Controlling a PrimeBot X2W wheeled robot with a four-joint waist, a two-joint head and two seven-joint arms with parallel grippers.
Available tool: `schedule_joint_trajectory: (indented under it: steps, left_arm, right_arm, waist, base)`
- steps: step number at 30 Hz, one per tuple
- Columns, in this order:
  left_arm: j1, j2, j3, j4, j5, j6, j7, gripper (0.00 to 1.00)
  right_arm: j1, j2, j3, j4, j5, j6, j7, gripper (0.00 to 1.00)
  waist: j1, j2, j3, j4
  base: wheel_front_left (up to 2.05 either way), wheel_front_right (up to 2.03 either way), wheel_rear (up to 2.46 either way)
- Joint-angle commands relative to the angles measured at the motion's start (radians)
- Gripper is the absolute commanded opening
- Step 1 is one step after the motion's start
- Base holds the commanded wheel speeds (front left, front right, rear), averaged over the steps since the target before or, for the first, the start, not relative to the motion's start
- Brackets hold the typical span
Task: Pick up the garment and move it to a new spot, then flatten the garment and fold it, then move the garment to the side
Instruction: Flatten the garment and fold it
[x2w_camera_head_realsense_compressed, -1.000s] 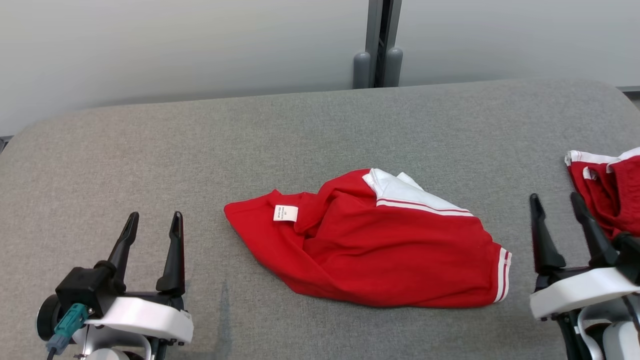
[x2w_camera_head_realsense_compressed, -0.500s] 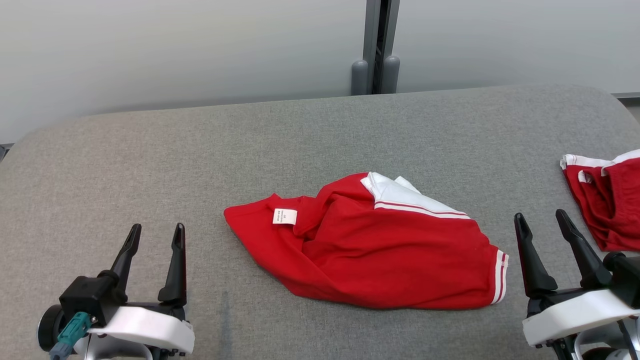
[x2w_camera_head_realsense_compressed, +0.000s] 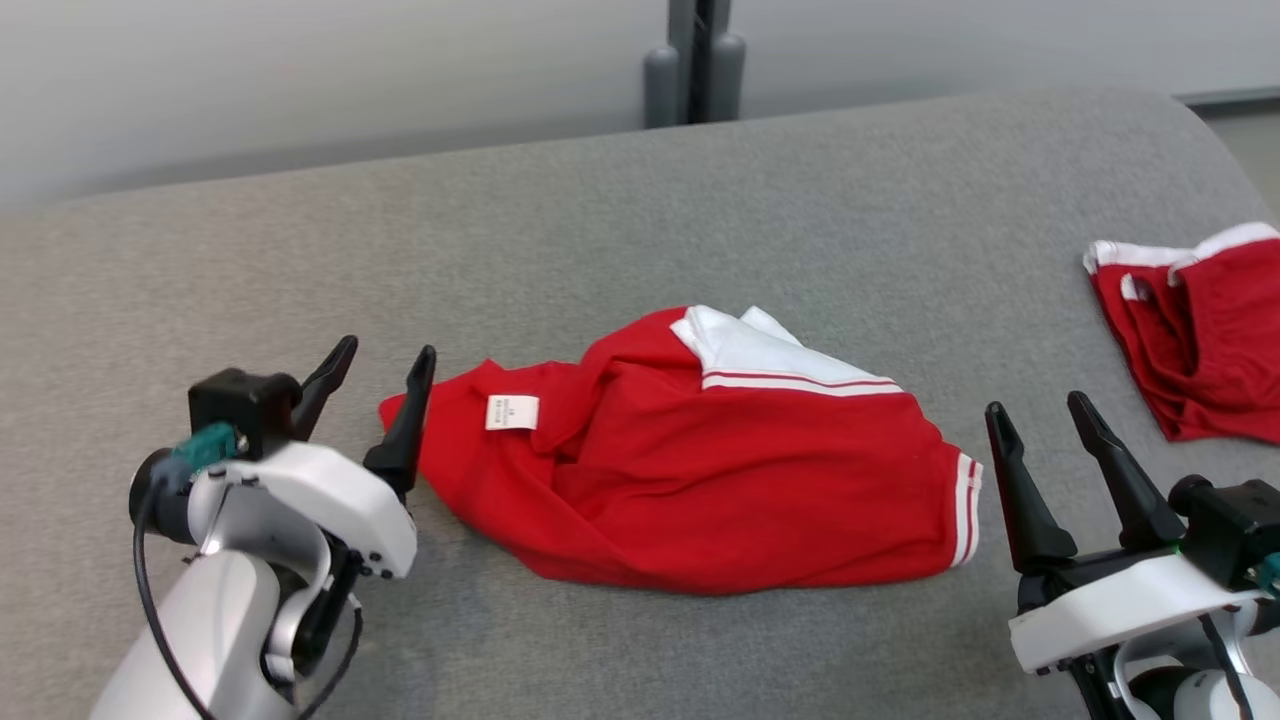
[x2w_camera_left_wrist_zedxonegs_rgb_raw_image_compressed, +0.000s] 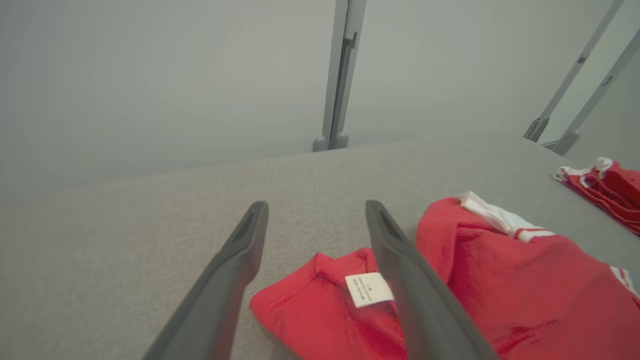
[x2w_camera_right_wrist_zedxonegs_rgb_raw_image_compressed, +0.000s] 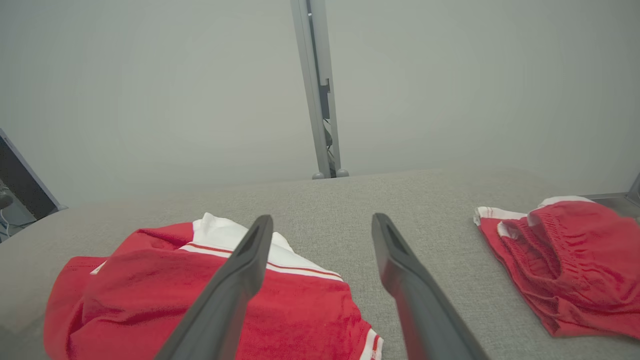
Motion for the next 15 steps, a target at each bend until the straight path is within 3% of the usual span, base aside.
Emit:
schedule_joint_trajectory:
  steps: [1, 9, 15]
  left_arm:
    - [-0.033, 0.009, 0.001, 0.029, -0.016, -0.012, 0.021, 1.0]
    - [-0.189, 0.042, -0.027, 0.312, -0.068, -0.112, 0.187, 1.0]
    - [-0.266, 0.058, -0.068, 0.479, -0.078, -0.162, 0.287, 1.0]
  right_arm:
    - [-0.016, -0.003, 0.005, 0.006, 0.005, 0.0, -0.007, 1.0]
    - [-0.049, -0.003, 0.04, 0.039, 0.033, 0.0, -0.04, 1.0]
    - [-0.071, -0.003, 0.057, 0.067, 0.049, 0.0, -0.058, 1.0]
  waist:
    - [0.0, -0.0001, 0.038, -0.038]
    - [0.0, -0.0001, 0.115, -0.097]
    - [0.0, -0.0001, 0.142, -0.115]
  base:
    - [0.0, 0.0, 0.0]
    - [0.0, 0.0, 0.0]
    - [0.0, 0.0, 0.0]
